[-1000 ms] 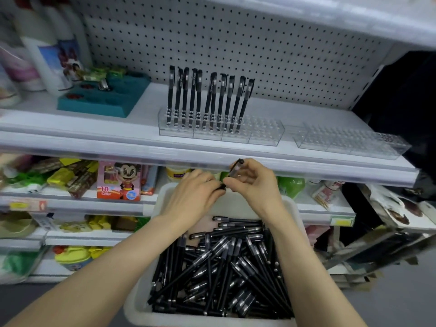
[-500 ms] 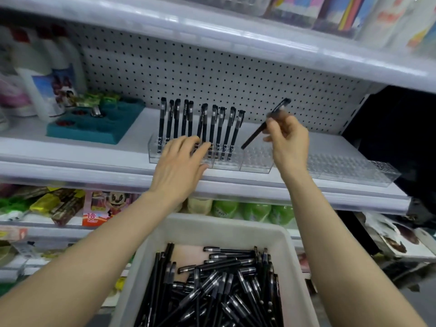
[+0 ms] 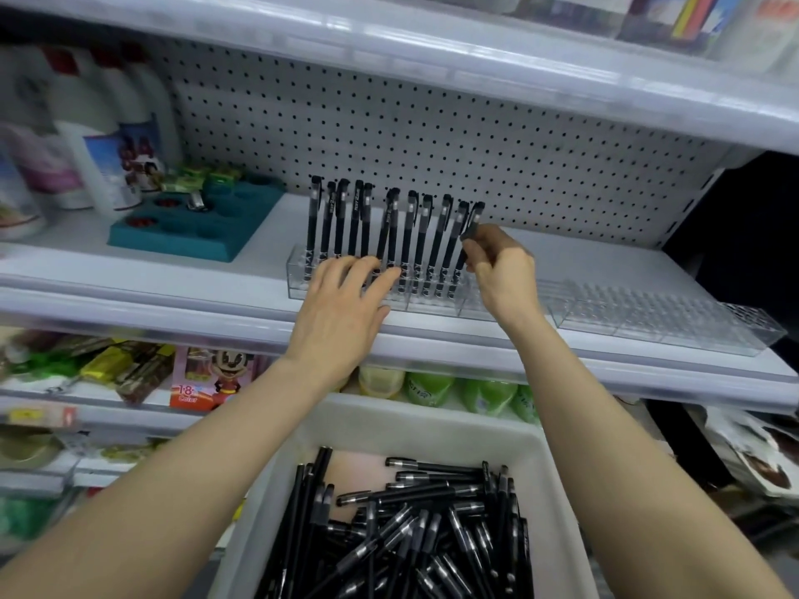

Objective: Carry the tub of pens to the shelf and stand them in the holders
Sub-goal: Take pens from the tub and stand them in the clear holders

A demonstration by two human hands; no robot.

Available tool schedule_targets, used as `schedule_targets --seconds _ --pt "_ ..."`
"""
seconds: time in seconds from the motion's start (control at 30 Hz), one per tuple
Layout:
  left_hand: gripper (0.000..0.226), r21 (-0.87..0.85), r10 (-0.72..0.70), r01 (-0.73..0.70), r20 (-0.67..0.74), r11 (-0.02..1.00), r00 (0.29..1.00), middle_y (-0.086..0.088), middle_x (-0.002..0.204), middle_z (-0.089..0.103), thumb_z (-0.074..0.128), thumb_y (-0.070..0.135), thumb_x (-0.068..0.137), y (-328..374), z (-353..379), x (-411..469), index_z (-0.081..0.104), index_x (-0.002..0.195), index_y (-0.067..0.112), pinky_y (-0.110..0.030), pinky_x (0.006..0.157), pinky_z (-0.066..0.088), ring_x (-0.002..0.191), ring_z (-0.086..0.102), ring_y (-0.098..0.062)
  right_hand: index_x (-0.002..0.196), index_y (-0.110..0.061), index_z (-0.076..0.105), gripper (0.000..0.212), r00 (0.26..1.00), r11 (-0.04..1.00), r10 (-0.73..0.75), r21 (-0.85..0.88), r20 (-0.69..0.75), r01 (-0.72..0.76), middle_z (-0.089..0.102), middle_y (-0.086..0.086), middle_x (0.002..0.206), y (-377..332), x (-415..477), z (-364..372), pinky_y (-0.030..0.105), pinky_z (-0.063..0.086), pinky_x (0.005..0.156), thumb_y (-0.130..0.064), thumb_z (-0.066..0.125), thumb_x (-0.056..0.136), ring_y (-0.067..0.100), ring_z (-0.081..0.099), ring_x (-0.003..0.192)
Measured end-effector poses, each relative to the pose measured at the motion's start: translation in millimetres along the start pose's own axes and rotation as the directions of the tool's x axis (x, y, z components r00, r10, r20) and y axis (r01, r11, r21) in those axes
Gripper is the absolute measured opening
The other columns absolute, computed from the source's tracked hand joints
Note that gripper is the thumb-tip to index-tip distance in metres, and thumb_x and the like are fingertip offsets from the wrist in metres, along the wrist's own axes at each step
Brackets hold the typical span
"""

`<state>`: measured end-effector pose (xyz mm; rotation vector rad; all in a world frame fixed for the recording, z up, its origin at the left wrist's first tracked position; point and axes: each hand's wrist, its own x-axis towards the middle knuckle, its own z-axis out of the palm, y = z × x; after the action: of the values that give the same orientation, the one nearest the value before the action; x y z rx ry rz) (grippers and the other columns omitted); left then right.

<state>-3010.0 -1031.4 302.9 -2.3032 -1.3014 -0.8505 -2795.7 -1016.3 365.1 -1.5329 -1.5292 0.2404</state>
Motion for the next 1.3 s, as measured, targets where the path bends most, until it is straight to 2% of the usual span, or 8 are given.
schedule_targets --seconds 0.17,0.3,0.43,0.6,0.83,0.93,1.07,1.3 --pt "0.048 -0.012 0.006 -0.006 0.008 1.0 1.0 -0.014 0.132 0.053 0.064 0.024 0.09 -0.2 -2.1 0.3 0.053 0.136 0.013 -0.05 0.105 0.036 0.12 0.045 -0.036 0.106 -0.007 0.067 0.017 0.999 1.0 0.028 -0.014 0.022 -0.028 0.07 0.016 0.088 -2.7 -1.8 -1.9 0.039 0.051 0.078 -0.018 0.057 0.098 0.035 0.064 0.084" --pt "0.052 -0.083 0.009 -0.006 0.038 0.997 0.999 -0.014 0.137 0.049 0.063 0.022 0.09 -0.8 -12.8 -6.2 0.049 0.139 0.013 -0.047 0.108 0.037 0.127 0.042 -0.034 0.123 -0.01 0.062 0.028 0.999 0.996 -0.001 -0.084 -0.043 -0.003 0.067 -0.001 0.092 -7.0 -16.8 -10.7 0.026 0.049 0.083 -0.016 0.059 0.096 0.016 0.062 0.088" --pt "0.037 -0.197 0.022 -0.017 0.024 0.98 0.999 -0.01 0.122 0.057 0.064 0.017 0.09 7.0 -21.4 -42.8 0.061 0.126 0.01 -0.041 0.082 0.051 0.113 0.05 -0.029 0.109 -0.016 0.067 0.017 0.991 0.998 -0.054 -0.031 -0.12 0.051 0.068 -0.003 0.092 -5.4 -66.3 -12.0 0.02 0.051 0.079 -0.014 0.063 0.093 0.011 0.062 0.083" --pt "0.035 -0.228 0.065 -0.038 0.112 0.973 0.992 -0.009 0.116 0.061 0.067 0.018 0.086 15.9 -2.6 -95.1 0.065 0.12 0.01 -0.04 0.083 0.052 0.105 0.055 -0.029 0.092 -0.018 0.072 0.007 0.997 0.996 -0.039 -0.078 0.062 0.044 0.07 -0.007 0.087 11.3 -145.6 15.7 0.021 0.049 0.075 -0.014 0.067 0.089 0.008 0.062 0.076" --pt "0.043 -0.062 0.06 -0.039 0.382 0.997 0.922 -0.01 0.109 0.062 0.065 0.028 0.087 21.5 13.5 -110.2 0.057 0.127 0.015 -0.043 0.086 0.047 0.098 0.057 -0.032 0.094 -0.022 0.074 0.009 0.958 0.987 -0.002 -0.155 0.286 0.048 0.069 -0.01 0.09 33.3 -195.5 36.4 0.018 0.049 0.073 -0.018 0.068 0.089 0.005 0.061 0.077" --pt "0.045 -0.006 0.068 -0.072 0.401 0.997 0.914 -0.009 0.107 0.061 0.064 0.025 0.087 23.7 14.1 -110.9 0.052 0.129 0.016 -0.042 0.085 0.043 0.097 0.058 -0.032 0.092 -0.026 0.075 0.008 0.881 0.969 0.039 -0.234 0.471 0.082 0.073 -0.011 0.089 38.5 -197.0 39.3 0.024 0.051 0.078 -0.024 0.07 0.087 0.007 0.065 0.08" --pt "0.045 0.01 0.079 -0.09 0.398 0.996 0.914 -0.01 0.103 0.062 0.067 0.023 0.083 21.5 15.4 -110.6 0.055 0.126 0.015 -0.042 0.079 0.044 0.093 0.059 -0.033 0.103 -0.022 0.075 0.021 0.649 0.936 0.215 -0.344 0.73 0.077 0.071 -0.006 0.104 44.0 -199.4 40.6 0.024 0.047 0.085 -0.028 0.076 0.083 0.01 0.061 0.092" --pt "0.044 0.022 0.087 -0.105 0.403 0.994 0.911 -0.01 0.104 0.062 0.065 0.024 0.086 19.7 20.4 -110.8 0.053 0.128 0.015 -0.043 0.08 0.044 0.093 0.058 -0.032 0.102 -0.021 0.073 0.021 0.614 0.914 0.284 -0.402 0.736 0.059 0.069 -0.002 0.106 39.4 -196.2 47.0 0.024 0.047 0.084 -0.024 0.077 0.082 0.015 0.062 0.098"
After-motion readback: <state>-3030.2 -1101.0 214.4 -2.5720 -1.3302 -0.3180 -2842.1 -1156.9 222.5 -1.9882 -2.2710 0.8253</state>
